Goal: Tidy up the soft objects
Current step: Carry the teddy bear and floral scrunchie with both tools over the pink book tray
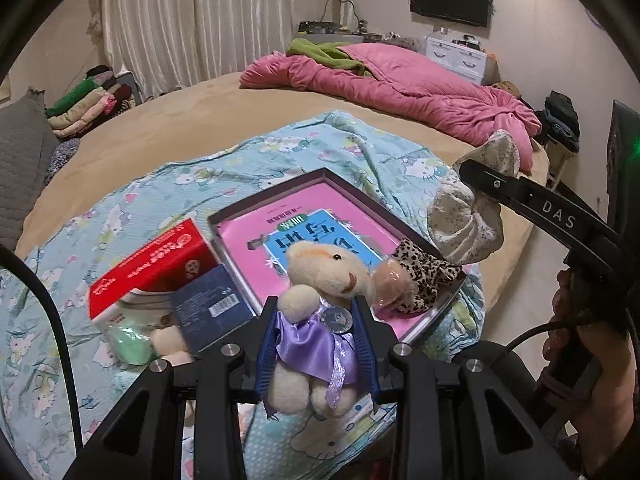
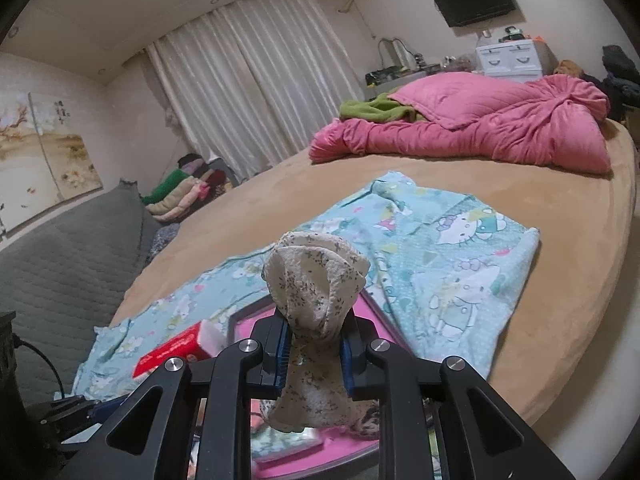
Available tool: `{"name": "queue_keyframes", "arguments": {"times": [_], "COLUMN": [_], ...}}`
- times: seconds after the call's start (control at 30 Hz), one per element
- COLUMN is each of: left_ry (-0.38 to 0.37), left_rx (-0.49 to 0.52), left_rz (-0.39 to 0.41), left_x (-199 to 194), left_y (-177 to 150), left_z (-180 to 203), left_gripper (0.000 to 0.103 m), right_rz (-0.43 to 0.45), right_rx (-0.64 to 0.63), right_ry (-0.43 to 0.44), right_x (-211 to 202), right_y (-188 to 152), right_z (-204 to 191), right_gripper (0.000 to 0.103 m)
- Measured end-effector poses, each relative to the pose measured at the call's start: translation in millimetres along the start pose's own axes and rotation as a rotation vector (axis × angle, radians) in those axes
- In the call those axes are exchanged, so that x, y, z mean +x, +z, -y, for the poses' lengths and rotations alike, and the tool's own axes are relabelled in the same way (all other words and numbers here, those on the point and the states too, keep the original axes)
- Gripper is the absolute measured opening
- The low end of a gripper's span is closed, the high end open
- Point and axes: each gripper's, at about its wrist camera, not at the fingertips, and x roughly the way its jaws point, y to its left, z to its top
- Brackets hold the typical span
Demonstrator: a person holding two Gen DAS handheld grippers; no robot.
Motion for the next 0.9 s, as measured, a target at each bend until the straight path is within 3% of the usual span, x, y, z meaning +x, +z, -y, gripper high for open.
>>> {"name": "queue_keyframes", "arguments": {"times": [0.53, 0.9], "left_ry": [-0.048, -0.067], "left_rx": [-0.017, -0.010], "left_rz": [-0.093, -0.135], "left_x": [53.6, 78.4], "left_y": [-1.6, 1.7], "left_z": [11.4, 16.3], "left_gripper": [0.036, 0.036], "right_rz": [-0.147, -0.193], "right_rx": [-0.070, -0.111], "right_ry": [-0.109, -0.113], "right_x": [36.1, 50.0], "right_y": [-17.5, -24.4], "right_z": [19.6, 19.9], "right_gripper": [0.022, 0.022]}}
